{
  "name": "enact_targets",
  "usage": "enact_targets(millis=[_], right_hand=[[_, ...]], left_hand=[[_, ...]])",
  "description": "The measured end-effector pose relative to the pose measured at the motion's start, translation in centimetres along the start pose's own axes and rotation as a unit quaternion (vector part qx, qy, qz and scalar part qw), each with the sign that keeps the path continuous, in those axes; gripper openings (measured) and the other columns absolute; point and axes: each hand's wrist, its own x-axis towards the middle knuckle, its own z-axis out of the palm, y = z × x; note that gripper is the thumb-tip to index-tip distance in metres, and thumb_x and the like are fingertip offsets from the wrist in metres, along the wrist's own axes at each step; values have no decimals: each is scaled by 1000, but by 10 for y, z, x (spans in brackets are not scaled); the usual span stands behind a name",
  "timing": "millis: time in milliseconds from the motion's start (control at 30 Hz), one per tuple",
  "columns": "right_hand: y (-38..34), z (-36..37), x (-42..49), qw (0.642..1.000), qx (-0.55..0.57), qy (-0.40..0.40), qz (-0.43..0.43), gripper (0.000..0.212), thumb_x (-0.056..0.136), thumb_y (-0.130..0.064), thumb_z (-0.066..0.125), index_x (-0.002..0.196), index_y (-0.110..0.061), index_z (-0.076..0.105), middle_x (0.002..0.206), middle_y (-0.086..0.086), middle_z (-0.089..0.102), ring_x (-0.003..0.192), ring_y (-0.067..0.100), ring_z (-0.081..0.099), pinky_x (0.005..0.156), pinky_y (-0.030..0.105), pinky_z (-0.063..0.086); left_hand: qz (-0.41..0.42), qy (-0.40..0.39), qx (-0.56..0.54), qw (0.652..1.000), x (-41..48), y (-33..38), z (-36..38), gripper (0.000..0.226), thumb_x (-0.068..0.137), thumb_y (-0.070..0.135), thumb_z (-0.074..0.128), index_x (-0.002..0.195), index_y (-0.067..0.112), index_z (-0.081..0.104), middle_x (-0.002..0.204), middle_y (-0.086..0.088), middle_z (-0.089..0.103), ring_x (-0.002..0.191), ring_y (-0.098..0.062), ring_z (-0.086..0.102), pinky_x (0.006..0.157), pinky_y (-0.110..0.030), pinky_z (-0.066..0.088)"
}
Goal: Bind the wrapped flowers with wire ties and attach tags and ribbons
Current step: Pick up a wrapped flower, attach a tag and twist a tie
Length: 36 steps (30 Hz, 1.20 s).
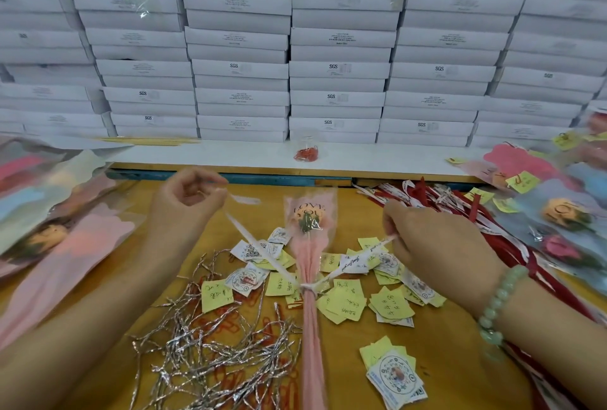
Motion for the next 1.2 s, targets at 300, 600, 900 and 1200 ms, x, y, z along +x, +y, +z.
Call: enact_targets(millis=[300,600,900,1200], right_hand=[[5,7,-1,996,-72,-21,53,37,89,-7,57,117,-25,40,101,-8,51,66,13,55,45,23,29],[-38,6,-9,991,82,-27,-103,44,99,-18,41,137,-38,33,139,-17,34,73,12,60,55,25,49],[-48,17,-14,982,93,-54,-152,27,104,-41,27,120,-31,47,119,-11,49,97,15,57,74,34,47],[-55,16,-16,983,87,-61,-152,32,106,-39,22,123,-30,47,119,-11,46,104,12,51,75,32,46]], left_hand=[[83,-107,322,937,-7,-7,1,41,80,1,64,106,32,57,121,14,42,121,-8,36,97,-26,29],[158,-441,274,840,-23,4,13,25,75,54,74,91,36,67,100,20,58,113,-2,48,95,-25,41],[111,-430,275,853,-22,12,12,11,80,42,74,76,34,68,90,13,57,93,-5,54,83,-31,47],[-56,-468,-20,881,-26,24,19,9,85,29,71,83,23,79,126,12,66,120,-6,58,100,-32,41]])
